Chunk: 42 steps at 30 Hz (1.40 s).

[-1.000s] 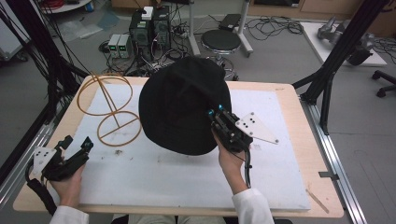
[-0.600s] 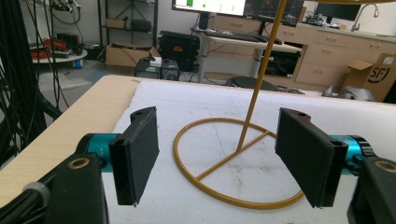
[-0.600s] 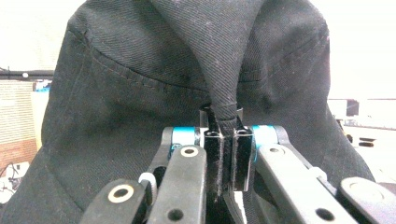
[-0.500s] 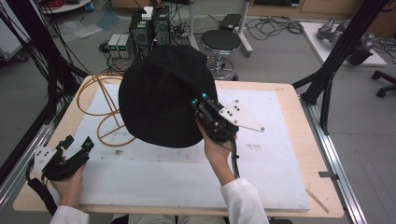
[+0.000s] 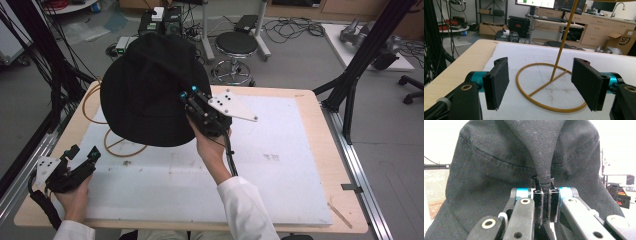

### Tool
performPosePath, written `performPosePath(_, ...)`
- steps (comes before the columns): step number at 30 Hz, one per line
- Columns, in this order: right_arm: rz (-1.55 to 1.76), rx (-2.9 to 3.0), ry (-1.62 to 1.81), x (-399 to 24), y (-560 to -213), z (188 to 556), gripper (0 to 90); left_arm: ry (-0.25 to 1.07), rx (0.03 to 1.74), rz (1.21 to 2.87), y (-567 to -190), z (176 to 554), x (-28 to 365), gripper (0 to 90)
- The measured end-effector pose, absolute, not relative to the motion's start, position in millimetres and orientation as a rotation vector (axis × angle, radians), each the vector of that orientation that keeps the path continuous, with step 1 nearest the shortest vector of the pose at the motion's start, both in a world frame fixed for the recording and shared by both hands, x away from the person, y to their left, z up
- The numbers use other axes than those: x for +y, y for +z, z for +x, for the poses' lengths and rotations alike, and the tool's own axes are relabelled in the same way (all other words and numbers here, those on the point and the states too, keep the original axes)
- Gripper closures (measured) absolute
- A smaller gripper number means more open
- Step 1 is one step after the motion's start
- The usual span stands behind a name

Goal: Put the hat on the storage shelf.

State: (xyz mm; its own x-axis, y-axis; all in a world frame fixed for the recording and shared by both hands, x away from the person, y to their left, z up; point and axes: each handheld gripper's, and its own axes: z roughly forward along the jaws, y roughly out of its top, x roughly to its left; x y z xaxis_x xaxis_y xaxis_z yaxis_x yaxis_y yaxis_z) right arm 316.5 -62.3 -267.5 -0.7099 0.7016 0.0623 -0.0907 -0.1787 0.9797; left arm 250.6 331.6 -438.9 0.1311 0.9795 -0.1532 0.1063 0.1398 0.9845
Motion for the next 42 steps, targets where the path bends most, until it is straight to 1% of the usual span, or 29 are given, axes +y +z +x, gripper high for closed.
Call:
performPosePath(17,0.727,1.584,1.947,-23,-259,339,87.4,0.937,1.241,1.219,-439,251,331,30.7)
performPosePath(24,0.687,1.613,1.956,4,-258,350,87.4,0.931,1.245,1.214,-440,252,333,30.7)
performPosePath(32,0.659,1.647,1.976,31,-260,355,87.3,0.934,1.245,1.208,-439,252,333,30.7)
performPosePath(42,0.643,1.659,2.002,53,-259,359,87.3,0.93,1.243,1.208,-439,251,333,30.7)
